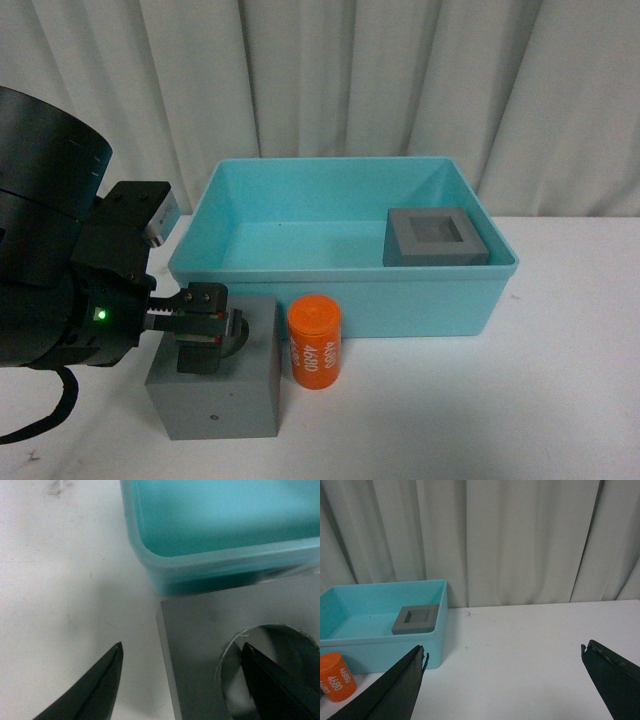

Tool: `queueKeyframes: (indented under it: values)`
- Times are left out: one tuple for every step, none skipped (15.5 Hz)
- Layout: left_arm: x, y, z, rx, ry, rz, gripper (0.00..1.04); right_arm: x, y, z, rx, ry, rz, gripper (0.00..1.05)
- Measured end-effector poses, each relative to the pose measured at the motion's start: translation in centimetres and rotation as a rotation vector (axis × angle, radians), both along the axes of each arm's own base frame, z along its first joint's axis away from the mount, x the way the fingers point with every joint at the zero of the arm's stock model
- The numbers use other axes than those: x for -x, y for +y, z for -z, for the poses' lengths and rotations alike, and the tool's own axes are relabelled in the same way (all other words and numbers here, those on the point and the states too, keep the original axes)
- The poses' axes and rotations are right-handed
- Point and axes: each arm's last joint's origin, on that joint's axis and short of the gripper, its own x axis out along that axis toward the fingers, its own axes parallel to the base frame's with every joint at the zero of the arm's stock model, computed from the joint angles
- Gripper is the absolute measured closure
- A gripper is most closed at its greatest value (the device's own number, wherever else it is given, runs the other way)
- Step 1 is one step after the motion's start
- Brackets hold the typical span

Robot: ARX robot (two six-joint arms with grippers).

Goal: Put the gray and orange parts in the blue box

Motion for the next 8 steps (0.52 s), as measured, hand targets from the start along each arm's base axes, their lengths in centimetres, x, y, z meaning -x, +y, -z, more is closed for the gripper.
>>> queueKeyframes:
  values:
    - [0.0,0.0,0.0,0.002,0.001,0.007,0.42,0.0,0.0,0.0,0.0,0.0,0.0,0.06]
    - [0.1,0.0,-0.1,-0.005,0.001,0.014,0.54,0.0,0.0,0.0,0.0,0.0,0.0,0.06]
    - [0.1,0.1,-0.2,-0.011,0.0,0.021,0.67,0.0,0.0,0.0,0.0,0.0,0.0,0.06]
    - [0.4,0.1,-0.4,-0.016,0.0,0.024,0.78,0.0,0.0,0.0,0.0,0.0,0.0,0.06]
    - [0.8,0.3,-0.7,-0.02,-0.002,0.029,0.83,0.0,0.0,0.0,0.0,0.0,0.0,0.06]
    - [1.4,0.6,-0.9,-0.031,0.0,0.035,0.83,0.0,0.0,0.0,0.0,0.0,0.0,0.06]
    - [1.9,1.1,-1.1,-0.043,0.009,0.037,0.84,0.0,0.0,0.0,0.0,0.0,0.0,0.06]
    - [2.7,1.8,-1.6,-0.061,0.016,0.041,0.84,0.0,0.0,0.0,0.0,0.0,0.0,0.06]
